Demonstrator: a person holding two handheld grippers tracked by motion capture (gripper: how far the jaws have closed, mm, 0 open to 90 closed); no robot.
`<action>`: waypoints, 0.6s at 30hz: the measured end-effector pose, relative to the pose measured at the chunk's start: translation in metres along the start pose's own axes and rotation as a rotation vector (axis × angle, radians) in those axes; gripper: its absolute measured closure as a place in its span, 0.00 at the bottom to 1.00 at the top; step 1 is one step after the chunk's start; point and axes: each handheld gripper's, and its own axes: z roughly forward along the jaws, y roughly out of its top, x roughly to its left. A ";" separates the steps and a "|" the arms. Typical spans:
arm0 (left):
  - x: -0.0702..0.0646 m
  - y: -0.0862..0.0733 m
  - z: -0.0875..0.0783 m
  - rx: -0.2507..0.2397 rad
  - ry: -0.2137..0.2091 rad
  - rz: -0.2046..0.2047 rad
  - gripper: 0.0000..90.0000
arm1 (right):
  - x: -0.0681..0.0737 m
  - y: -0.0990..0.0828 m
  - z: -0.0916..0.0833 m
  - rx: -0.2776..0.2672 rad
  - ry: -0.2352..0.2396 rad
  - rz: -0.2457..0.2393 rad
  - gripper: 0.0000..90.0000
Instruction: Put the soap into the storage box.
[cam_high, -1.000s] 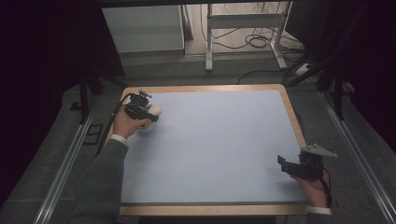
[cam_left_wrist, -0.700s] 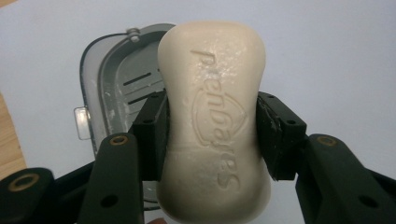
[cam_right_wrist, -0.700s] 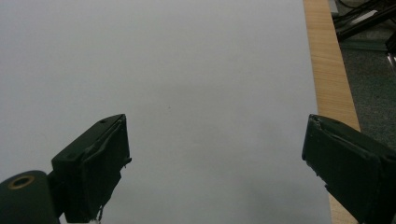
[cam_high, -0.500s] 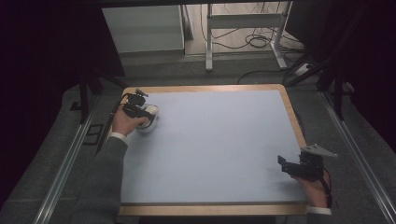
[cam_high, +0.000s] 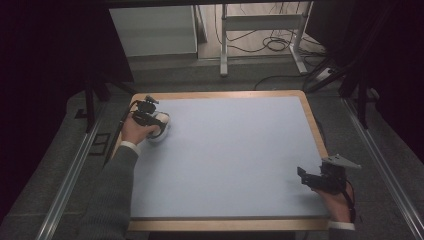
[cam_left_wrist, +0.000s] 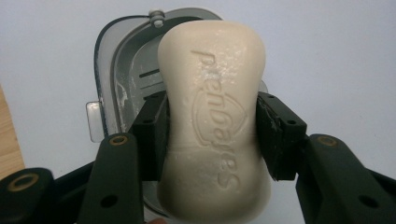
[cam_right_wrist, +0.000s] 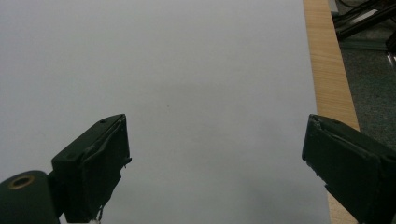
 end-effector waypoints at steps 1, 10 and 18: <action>0.000 0.000 0.000 -0.002 -0.003 -0.003 0.54 | 0.000 0.000 0.000 0.001 0.000 0.000 0.08; -0.011 0.001 -0.018 -0.075 -0.051 0.008 0.43 | 0.001 0.000 0.000 0.002 -0.002 -0.002 0.08; -0.032 -0.006 -0.034 -0.123 -0.095 0.080 0.38 | 0.000 0.000 0.000 0.003 -0.002 -0.001 0.08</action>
